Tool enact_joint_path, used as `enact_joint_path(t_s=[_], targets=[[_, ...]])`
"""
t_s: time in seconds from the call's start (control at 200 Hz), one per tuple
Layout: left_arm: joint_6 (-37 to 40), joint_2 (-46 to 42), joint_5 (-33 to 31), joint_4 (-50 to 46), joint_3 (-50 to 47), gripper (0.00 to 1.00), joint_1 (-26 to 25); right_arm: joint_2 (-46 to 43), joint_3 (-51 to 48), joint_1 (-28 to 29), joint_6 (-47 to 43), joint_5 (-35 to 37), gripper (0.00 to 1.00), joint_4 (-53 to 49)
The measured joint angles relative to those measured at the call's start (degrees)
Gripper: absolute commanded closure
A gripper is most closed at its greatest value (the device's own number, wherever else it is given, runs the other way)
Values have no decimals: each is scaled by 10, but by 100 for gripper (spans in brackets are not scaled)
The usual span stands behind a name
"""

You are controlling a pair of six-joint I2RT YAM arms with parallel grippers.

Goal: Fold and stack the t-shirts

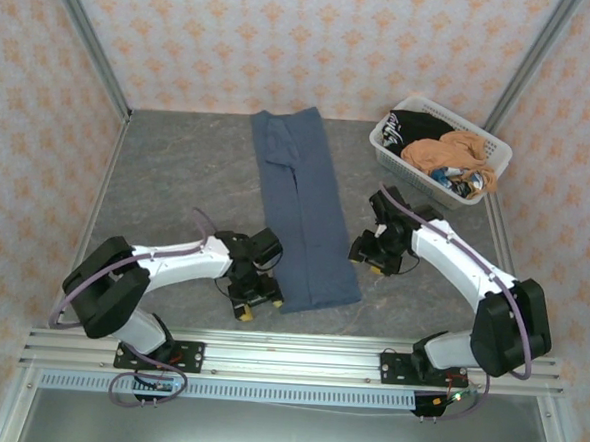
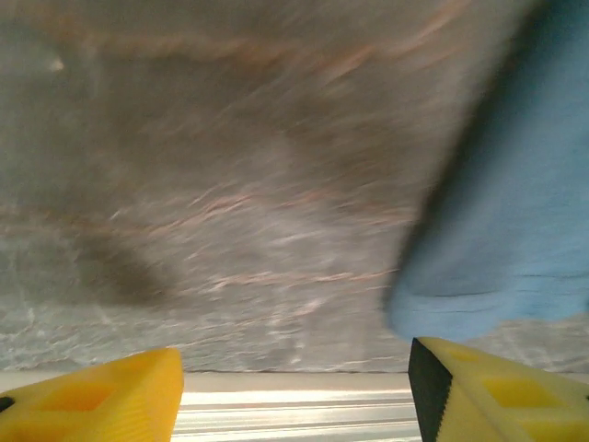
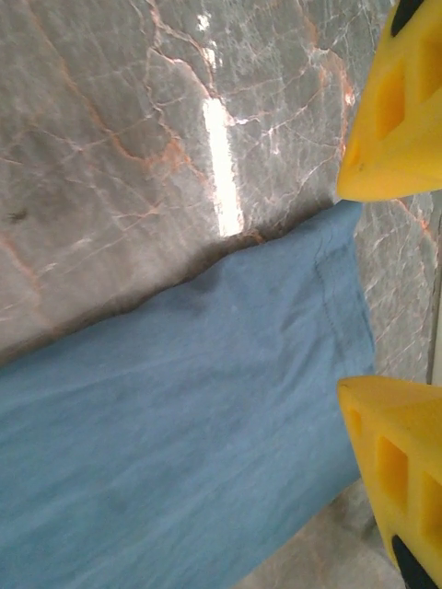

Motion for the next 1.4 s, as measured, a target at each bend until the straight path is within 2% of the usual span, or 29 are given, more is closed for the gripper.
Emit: enact_joint_path(t_s=[0.195, 0.315, 0.395, 0.52, 0.611, 0.836, 1.031, 1.141, 1.281, 1.401], targets=[[-65, 6, -3, 91, 3, 38, -26, 5, -31, 0, -13, -21, 47, 1], [-84, 34, -7, 121, 4, 49, -37, 5, -37, 0, -17, -29, 47, 2], [-94, 55, -8, 134, 4, 60, -37, 3, -48, 0, -17, -33, 47, 5], [-99, 70, -7, 107, 14, 90, -35, 2, -70, 2, -17, -38, 47, 6], [-100, 79, -9, 129, 26, 100, -37, 3, -85, 12, -16, -38, 47, 11], [-83, 75, -27, 142, 24, 100, -38, 37, -98, 66, 6, -40, 49, 51], [-74, 62, -35, 134, 14, 100, -38, 56, -98, 75, 28, -36, 60, 73], [-68, 61, -35, 130, 14, 100, -38, 72, -101, 79, 37, -36, 74, 88], [-56, 48, -37, 114, 5, 100, -38, 82, -108, 94, 58, -40, 98, 103], [-49, 2, -45, 92, -36, 100, -38, 80, -108, 127, 76, -46, 100, 107]])
